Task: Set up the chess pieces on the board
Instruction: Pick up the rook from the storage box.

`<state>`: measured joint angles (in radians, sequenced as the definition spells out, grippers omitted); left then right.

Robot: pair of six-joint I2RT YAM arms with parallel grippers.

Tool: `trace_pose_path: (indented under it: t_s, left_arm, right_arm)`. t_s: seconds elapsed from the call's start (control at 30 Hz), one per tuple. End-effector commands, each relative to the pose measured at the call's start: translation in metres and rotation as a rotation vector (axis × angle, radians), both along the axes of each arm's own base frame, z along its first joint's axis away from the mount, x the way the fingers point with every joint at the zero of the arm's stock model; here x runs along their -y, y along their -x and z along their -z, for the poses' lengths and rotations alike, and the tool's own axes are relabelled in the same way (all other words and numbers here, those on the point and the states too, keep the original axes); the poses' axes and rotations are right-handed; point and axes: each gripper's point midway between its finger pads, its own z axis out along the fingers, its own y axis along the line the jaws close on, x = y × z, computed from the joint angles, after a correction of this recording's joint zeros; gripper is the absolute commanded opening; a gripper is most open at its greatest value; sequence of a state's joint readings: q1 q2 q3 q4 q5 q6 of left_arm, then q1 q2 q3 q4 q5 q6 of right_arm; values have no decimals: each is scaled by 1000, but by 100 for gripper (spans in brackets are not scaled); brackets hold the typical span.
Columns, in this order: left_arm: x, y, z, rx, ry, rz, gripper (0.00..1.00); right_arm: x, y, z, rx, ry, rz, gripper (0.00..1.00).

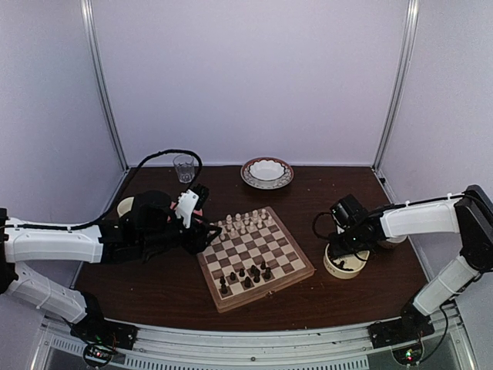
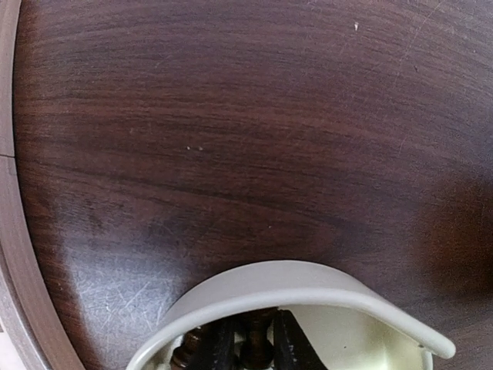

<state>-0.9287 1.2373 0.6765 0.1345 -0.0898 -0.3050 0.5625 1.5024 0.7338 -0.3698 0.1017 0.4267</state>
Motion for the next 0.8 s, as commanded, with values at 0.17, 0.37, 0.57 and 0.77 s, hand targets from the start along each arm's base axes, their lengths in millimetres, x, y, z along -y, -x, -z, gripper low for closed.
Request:
trace_pose_path:
  t_s: [0.17, 0.37, 0.57, 0.77]
  left_arm:
    - [1, 0, -12, 35, 39, 5, 51]
    - [1, -1, -12, 34, 37, 2, 51]
    - [3, 1, -13, 33, 46, 17, 51]
    - [12, 7, -12, 19, 67, 68, 53]
  right_arm:
    - [-2, -6, -25, 80, -57, 15, 17]
    - [9, -5, -53, 194, -78, 39, 16]
    - [-15, -1, -70, 253, -219, -71, 15]
    - [-70, 18, -100, 309, -507, -327, 13]
